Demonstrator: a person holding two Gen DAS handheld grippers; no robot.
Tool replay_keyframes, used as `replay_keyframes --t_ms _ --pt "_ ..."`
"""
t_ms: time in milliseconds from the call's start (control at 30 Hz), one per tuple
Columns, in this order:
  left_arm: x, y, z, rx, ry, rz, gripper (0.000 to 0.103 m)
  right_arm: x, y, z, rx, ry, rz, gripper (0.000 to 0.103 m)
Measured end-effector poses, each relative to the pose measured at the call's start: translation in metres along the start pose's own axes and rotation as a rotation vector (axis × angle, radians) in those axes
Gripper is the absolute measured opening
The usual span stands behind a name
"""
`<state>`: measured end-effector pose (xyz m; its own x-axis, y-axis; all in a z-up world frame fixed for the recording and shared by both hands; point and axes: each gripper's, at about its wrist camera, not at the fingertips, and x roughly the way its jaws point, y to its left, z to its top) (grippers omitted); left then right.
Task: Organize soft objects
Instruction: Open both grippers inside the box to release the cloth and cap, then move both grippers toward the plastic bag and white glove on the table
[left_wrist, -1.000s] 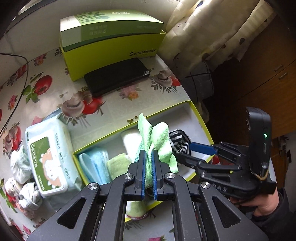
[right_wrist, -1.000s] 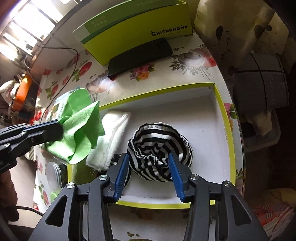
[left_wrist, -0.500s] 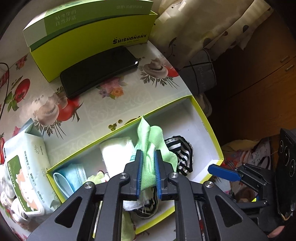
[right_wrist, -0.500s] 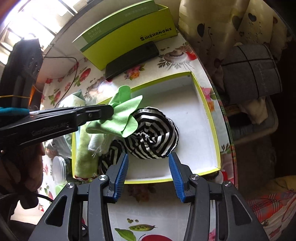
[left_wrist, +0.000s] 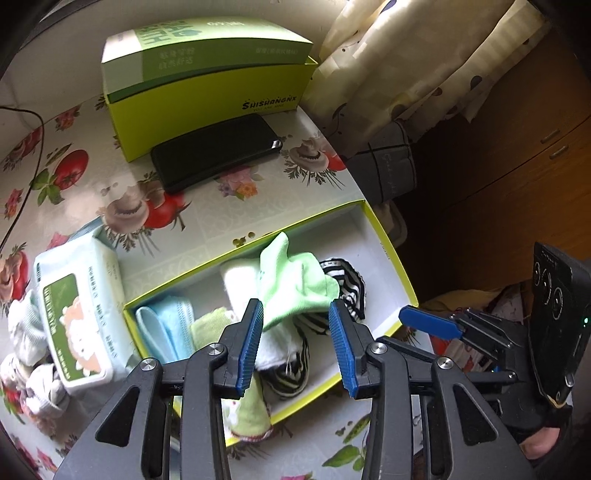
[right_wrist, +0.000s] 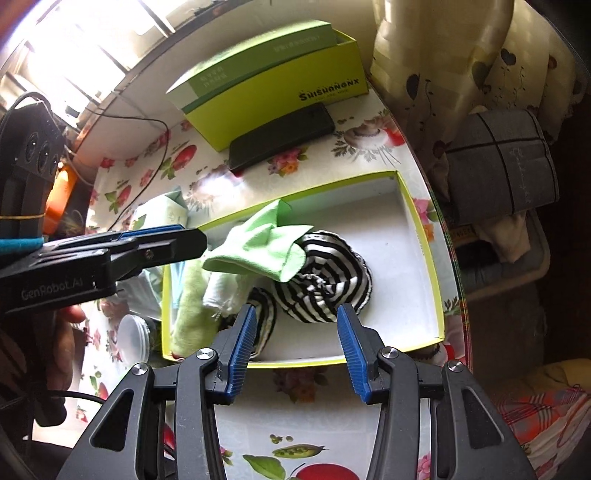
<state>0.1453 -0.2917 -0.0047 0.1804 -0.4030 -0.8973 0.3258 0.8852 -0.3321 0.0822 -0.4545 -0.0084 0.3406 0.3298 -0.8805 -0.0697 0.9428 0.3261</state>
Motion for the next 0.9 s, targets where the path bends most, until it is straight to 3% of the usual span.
replay_keyframes --t_ms 200,300,900 --pt "-0.024 0.01 -0.021 0.005 -0.014 -0.005 0.038 -0.005 0.028 -0.007 -0.026 -0.003 0.005 0.045" --pt "-0.037 0.02 -0.033 0.003 -0.035 0.027 0.038 -0.007 0.045 -0.01 -0.049 -0.001 0.009 0.046" --pt "-0.1 0.113 -0.106 -0.208 -0.13 0.095 0.038 -0.007 0.142 -0.032 -0.208 0.032 0.028 0.046"
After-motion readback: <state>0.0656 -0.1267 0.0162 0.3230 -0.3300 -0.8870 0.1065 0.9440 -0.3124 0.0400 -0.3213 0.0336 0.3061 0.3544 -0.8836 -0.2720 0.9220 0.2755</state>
